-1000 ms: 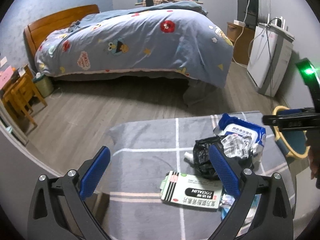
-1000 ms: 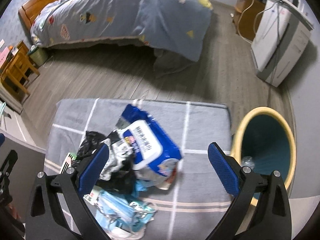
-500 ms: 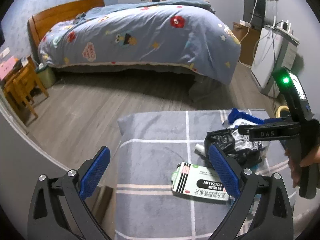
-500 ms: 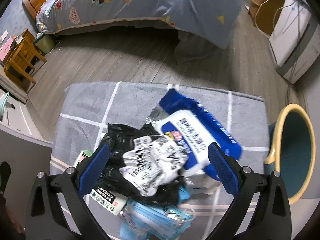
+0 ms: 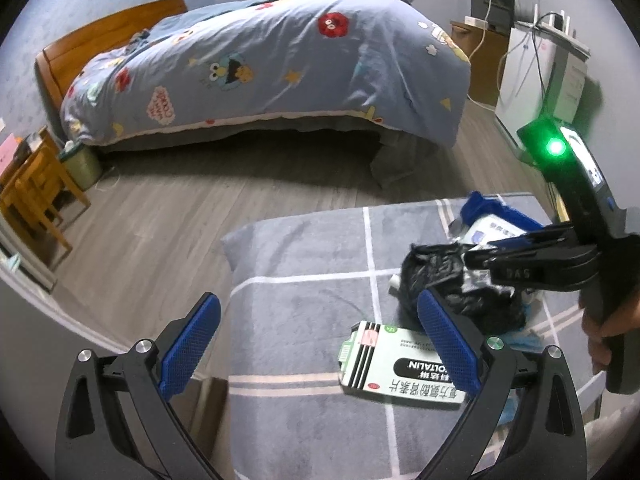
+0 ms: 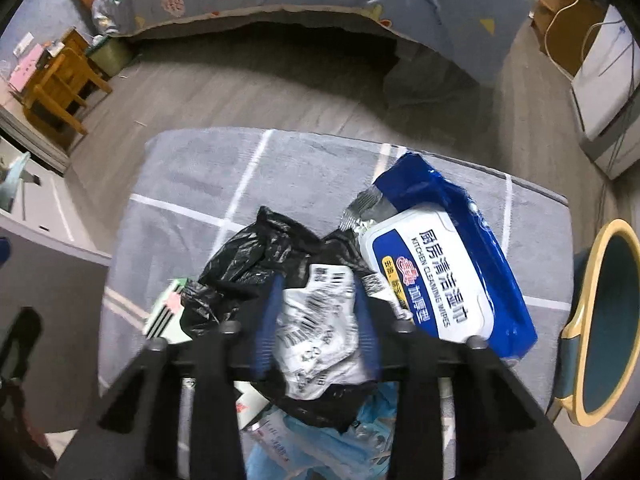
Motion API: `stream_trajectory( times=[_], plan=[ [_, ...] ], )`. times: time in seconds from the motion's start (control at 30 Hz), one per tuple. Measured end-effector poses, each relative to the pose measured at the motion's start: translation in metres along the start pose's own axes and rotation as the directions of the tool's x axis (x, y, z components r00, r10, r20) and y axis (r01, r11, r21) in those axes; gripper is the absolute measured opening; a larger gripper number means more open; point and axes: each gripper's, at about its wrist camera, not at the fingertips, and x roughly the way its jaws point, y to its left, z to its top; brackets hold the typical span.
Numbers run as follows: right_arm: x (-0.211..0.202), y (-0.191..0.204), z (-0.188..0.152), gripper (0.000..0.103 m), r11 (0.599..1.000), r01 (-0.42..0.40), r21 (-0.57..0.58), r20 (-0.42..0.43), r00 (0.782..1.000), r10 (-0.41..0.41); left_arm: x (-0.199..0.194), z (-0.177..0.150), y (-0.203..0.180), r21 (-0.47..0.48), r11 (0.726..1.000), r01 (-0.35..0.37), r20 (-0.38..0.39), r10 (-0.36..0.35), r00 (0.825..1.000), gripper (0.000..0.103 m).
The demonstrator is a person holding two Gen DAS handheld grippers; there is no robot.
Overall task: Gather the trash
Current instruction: 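Lift the black bag with the right gripper while the left gripper grasps the blue face mask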
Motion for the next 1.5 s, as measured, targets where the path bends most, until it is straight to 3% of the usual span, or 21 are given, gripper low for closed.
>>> stream_trajectory(
  times=[0.23, 0.5, 1.0, 1.27, 1.5],
  plan=[
    [-0.024, -0.010, 0.002, 0.010, 0.994, -0.100, 0.046, 0.029, 0.995, 0.099, 0.003, 0.003, -0.003, -0.022, 1.000, 0.005, -0.009, -0.005, 1.000, 0.098],
    [-0.072, -0.029, 0.005, 0.007, 0.986, -0.146, 0.076, 0.131, 0.982, 0.136, 0.008, 0.004, -0.020, 0.002, 1.000, 0.003, -0.021, -0.003, 1.000, 0.098],
    [-0.140, -0.106, 0.001, 0.007, 0.983, -0.110, 0.149, 0.299, 0.952, 0.061, 0.033, 0.003, -0.090, 0.123, 0.991, 0.058, -0.071, -0.049, 0.996, 0.098],
    [-0.161, -0.146, -0.009, 0.007, 0.975, -0.093, 0.202, 0.353, 0.936, 0.016, 0.047, 0.014, -0.131, 0.097, 0.989, 0.112, -0.093, -0.104, 0.990, 0.098],
    [-0.163, -0.175, -0.019, 0.007, 0.975, -0.060, 0.215, 0.347, 0.938, -0.019, 0.062, 0.019, -0.161, 0.080, 0.984, 0.158, -0.130, -0.147, 0.981, 0.098]
  ],
)
